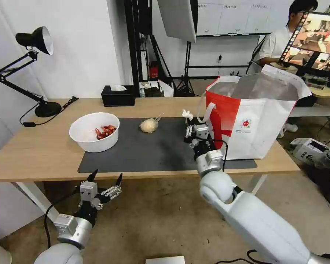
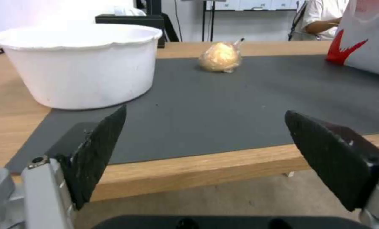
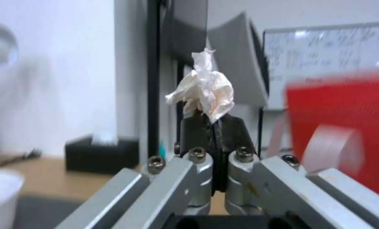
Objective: Pick up the trash from the table and place it into the takeout bag.
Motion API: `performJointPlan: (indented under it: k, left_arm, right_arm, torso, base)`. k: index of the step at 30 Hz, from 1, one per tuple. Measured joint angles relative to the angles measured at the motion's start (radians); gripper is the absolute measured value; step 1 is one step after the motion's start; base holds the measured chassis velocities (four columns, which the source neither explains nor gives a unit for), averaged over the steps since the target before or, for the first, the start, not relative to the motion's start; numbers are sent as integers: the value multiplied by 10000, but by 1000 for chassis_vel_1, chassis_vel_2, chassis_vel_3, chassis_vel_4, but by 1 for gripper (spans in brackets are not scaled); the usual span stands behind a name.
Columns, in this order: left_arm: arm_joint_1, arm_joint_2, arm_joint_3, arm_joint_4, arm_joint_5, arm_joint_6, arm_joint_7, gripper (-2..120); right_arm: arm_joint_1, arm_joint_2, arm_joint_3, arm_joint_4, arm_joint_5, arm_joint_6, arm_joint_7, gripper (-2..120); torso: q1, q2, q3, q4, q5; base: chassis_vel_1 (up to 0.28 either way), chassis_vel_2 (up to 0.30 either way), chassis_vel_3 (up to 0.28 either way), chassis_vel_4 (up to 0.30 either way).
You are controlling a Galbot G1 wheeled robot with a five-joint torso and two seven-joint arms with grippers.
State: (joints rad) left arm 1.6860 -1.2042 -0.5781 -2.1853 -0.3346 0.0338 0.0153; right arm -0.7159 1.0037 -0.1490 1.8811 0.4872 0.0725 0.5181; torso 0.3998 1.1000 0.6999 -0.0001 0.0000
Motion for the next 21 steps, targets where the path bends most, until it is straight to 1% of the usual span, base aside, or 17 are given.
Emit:
performJointPlan:
  k: [2, 4, 5, 7, 8, 10, 11, 16, 21]
  left_arm:
    - [12, -1, -5, -12, 1, 0, 1, 100]
    - [65, -20, -25, -60, 6, -2, 0, 100]
    - [65, -20, -25, -60, 6, -2, 0, 100]
    - [99, -40, -26, -88, 7, -3, 0, 100]
    - [111, -44, -20, -97, 8, -4, 0, 100]
    - [113, -46, -15, -99, 8, -4, 0, 100]
    - [114, -53, 16, -109, 10, -4, 0, 100]
    - [114, -63, 51, -122, 16, -4, 0, 100]
    - [106, -86, 131, -161, 49, 0, -1, 100]
  right_arm:
    - [94, -55, 64, 55, 23, -29, 29, 0]
    - [659, -351, 502, 171, 10, -263, 473, 0]
    - [659, -351, 502, 171, 10, -263, 473, 0]
    - [1118, -640, 931, 128, -61, -587, 929, 0]
    - [1344, -881, 1150, 81, 104, -804, 1148, 0]
    - [1417, -979, 1232, 69, 193, -887, 1200, 0]
    - [1586, -1296, 1436, 42, 618, -1164, 1346, 0]
    - [1640, -1587, 1582, 40, 1026, -1421, 1388, 0]
    - [1545, -2068, 1796, 68, 1583, -1728, 1223, 0]
  torso:
    - [0, 0, 0, 0, 1]
    - [1, 0, 0, 2, 1]
    - [1, 0, 0, 2, 1]
    - [1, 0, 0, 2, 0]
    - [1, 0, 1, 2, 2]
    - [2, 0, 1, 1, 2]
    - [2, 0, 0, 0, 0]
    - [2, 0, 1, 0, 2]
    - [1, 0, 1, -2, 2]
  base:
    - [0, 0, 0, 0]
    - [0, 0, 0, 0]
    - [0, 0, 0, 0]
    - [0, 0, 0, 0]
    - [0, 0, 0, 0]
    - [0, 0, 0, 0]
    - [0, 0, 0, 0]
    - [0, 0, 0, 0]
    - [0, 0, 0, 0]
